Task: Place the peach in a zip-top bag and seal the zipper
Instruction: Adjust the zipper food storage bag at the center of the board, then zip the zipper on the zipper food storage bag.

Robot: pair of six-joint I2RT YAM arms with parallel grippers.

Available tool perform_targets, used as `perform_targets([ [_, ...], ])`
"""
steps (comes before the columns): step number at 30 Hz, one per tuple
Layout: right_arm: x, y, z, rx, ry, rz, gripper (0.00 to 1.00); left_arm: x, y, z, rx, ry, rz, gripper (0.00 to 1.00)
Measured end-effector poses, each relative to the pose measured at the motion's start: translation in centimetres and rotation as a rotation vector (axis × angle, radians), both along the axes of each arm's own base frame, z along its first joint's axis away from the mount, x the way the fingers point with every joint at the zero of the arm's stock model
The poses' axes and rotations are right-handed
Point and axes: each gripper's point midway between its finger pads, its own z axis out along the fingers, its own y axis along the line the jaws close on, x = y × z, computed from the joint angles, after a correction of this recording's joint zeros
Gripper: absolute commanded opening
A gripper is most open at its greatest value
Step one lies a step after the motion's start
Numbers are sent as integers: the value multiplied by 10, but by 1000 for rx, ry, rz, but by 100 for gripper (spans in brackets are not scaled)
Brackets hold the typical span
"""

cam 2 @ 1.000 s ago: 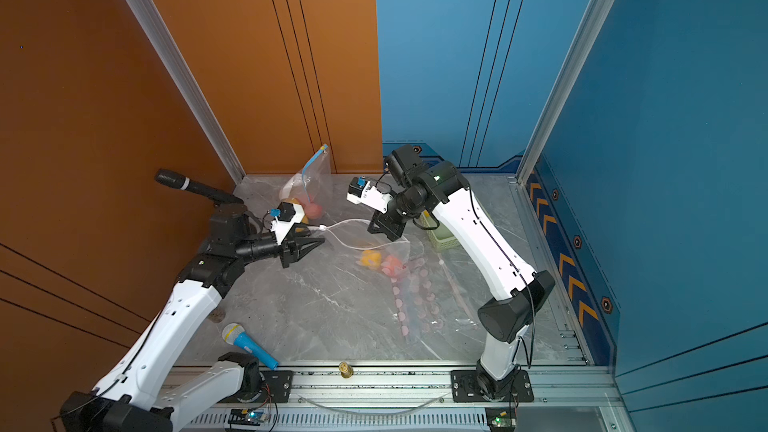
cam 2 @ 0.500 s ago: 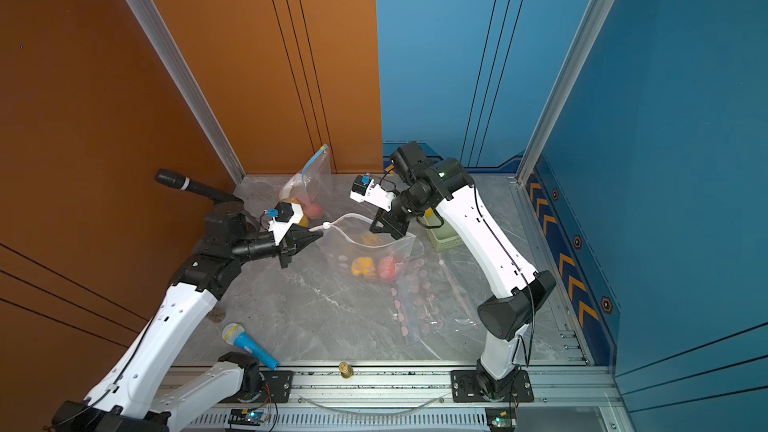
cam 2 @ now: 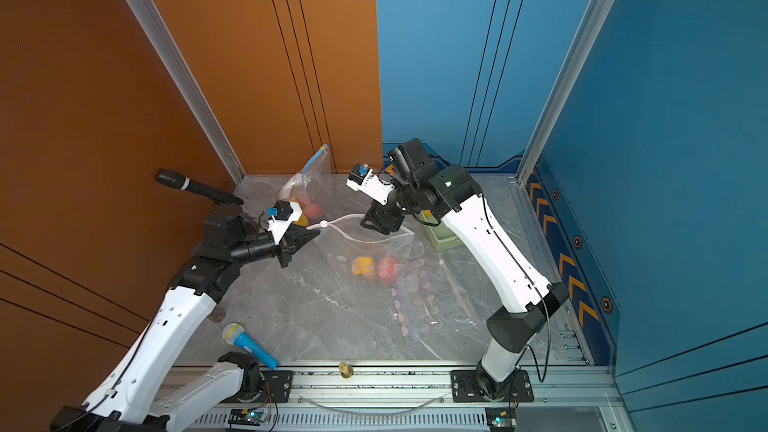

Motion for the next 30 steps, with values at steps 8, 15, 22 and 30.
perform_targets([
  [8,-30,48,45,150,-93,114,54,0,-2,0,-7,12,6,0],
  [15,-19,86,17,112,-46,158,50,-3,-4,2,-8,4,-1,0],
  [22,-18,91,8,91,-34,168,44,-5,-7,2,-8,4,-14,0],
  [30,-23,87,4,61,-25,195,39,-6,-8,2,-8,4,-17,0],
])
